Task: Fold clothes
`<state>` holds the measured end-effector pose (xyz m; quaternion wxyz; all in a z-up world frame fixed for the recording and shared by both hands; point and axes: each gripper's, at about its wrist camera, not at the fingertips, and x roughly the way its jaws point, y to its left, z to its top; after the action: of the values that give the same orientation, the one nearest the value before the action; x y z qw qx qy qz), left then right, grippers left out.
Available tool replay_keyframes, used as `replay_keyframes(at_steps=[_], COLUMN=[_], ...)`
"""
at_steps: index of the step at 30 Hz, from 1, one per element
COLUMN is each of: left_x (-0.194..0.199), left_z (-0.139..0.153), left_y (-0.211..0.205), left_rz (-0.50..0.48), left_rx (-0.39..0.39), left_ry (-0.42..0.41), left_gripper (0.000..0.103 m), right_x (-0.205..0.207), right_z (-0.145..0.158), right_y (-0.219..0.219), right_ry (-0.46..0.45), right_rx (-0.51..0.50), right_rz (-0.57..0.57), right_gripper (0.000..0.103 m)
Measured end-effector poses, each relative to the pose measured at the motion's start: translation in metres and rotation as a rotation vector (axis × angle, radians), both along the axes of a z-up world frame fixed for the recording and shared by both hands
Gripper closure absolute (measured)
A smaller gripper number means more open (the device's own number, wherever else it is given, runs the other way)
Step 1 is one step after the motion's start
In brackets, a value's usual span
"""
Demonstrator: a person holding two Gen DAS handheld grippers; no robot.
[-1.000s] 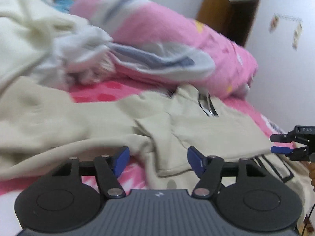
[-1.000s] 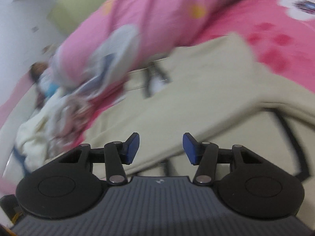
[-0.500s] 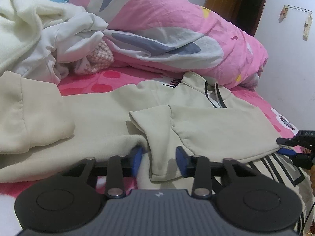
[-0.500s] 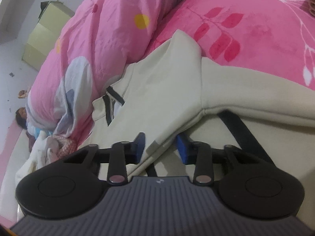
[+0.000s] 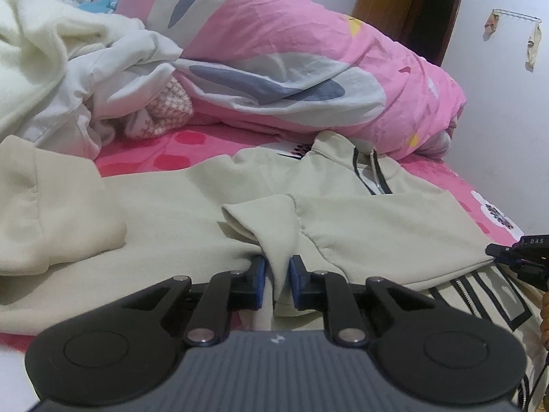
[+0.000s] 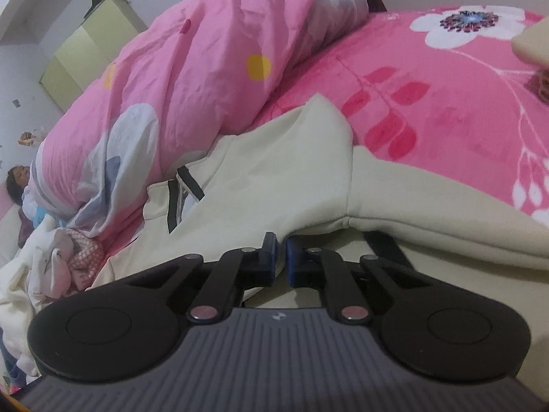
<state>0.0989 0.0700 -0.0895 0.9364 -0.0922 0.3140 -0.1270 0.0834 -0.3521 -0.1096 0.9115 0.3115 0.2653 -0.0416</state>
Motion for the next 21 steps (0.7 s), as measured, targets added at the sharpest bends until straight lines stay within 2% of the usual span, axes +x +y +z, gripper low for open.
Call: replay_keyframes(at_steps=[10,13,14,15,17,18,19,21], left_x=[0.001,0.002,0.003,0.003,0.002,0.002,0.001,0.0], left_z=[0.0,0.001,0.001,0.0,-0.001,-0.001,-0.001,-0.002], left_y=[-0.006,-0.006,-0.006,-0.005,-0.003,-0.003,-0.003,-0.002], left_rz=[-0.014,-0.03,-0.037,-0.045,-0.061,-0.066,-0.069,-0.075], left_rx=[0.006,0.002,-0.003,-0.012,-0.028,-0.03,-0.033,-0.038], left_ry=[0.001,0.009,0.015,0.022,0.033,0.034,0.036,0.042], left_gripper=[0.086,0.08,0.071,0.062,0.057,0.053,0.052,0.051], right_x=[-0.002,-0.001,-0.001,-0.001,-0.008,-0.012,-0.015,-0.018], right_z=[-0.004,-0.006,-0.007,-0.009,-0.017,-0.021,-0.024,-0.029], right_y=[-0.01,-0.013,-0.014,-0.017,-0.031,-0.038,-0.045,-0.055], right_ry=[0.006,0.008,0.009,0.008,0.001,-0.002,-0.006,-0.018], right_rx=[-0.023,-0.018,-0.006,0.032,0.167,0.241,0.3,0.371], right_rz=[-0.032,-0.036,-0.033,-0.026,-0.044,-0.059,-0.073,-0.101], right_gripper=[0.099,0.099,0.098,0.096,0.094,0.088,0.083,0.081])
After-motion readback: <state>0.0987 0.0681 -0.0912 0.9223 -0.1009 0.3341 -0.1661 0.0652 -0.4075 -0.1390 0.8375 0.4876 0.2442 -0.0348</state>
